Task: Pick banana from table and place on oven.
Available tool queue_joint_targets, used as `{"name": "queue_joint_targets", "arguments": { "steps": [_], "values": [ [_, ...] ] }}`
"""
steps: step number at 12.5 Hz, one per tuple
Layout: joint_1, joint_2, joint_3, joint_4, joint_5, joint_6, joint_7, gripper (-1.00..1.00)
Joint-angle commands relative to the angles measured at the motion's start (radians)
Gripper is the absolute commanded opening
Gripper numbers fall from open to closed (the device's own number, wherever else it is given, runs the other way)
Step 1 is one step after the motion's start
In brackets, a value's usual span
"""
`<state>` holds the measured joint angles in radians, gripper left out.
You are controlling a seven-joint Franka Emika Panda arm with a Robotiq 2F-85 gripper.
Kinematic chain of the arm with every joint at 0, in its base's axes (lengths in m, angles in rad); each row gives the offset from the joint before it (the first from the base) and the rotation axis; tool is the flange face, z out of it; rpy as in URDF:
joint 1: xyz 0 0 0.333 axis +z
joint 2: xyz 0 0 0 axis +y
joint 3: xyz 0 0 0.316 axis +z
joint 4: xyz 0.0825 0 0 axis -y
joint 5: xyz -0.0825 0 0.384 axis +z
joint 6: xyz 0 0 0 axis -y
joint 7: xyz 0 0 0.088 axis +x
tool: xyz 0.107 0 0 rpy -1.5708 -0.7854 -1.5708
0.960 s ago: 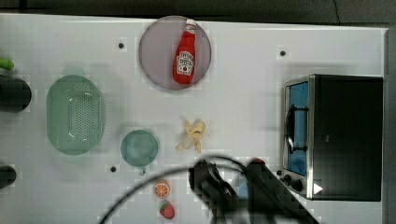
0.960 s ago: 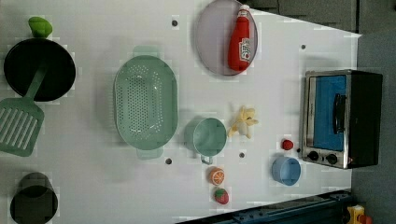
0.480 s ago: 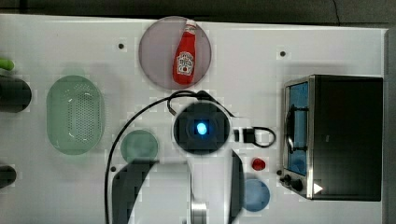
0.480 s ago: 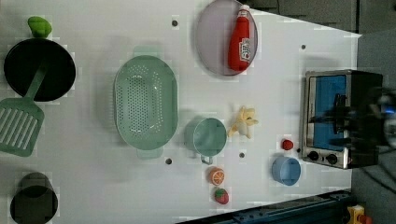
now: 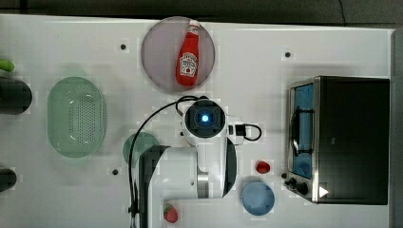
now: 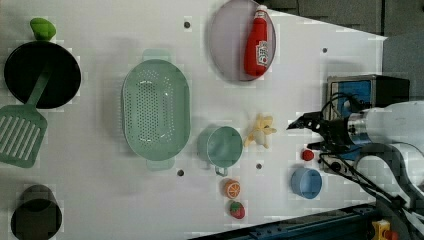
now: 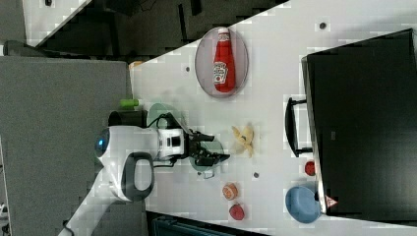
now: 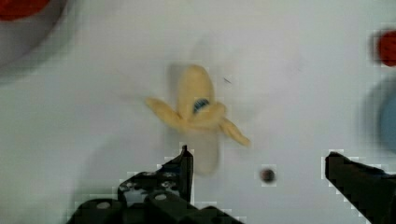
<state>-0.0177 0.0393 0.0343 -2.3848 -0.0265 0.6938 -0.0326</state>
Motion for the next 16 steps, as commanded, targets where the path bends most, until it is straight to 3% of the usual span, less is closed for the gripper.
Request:
{"name": "queue_joint_targets", "arguments": {
  "steps": [1,5,11,12,16],
  "values": [
    [0.0,0.044,0.007,0.001,0.0,0.095,0.045,1.0],
    [0.006,0.162,0.024,-0.029,0.001,0.27,0.097,1.0],
    [0.011,0.28,0.043,-0.036,0.001,0.356,0.201,1.0],
    [0.011,0.293,0.044,-0.036,0.001,0.367,0.201,0.92],
    [0.011,0.311,0.051,-0.044,0.001,0.423,0.201,-0.05]
  ]
}}
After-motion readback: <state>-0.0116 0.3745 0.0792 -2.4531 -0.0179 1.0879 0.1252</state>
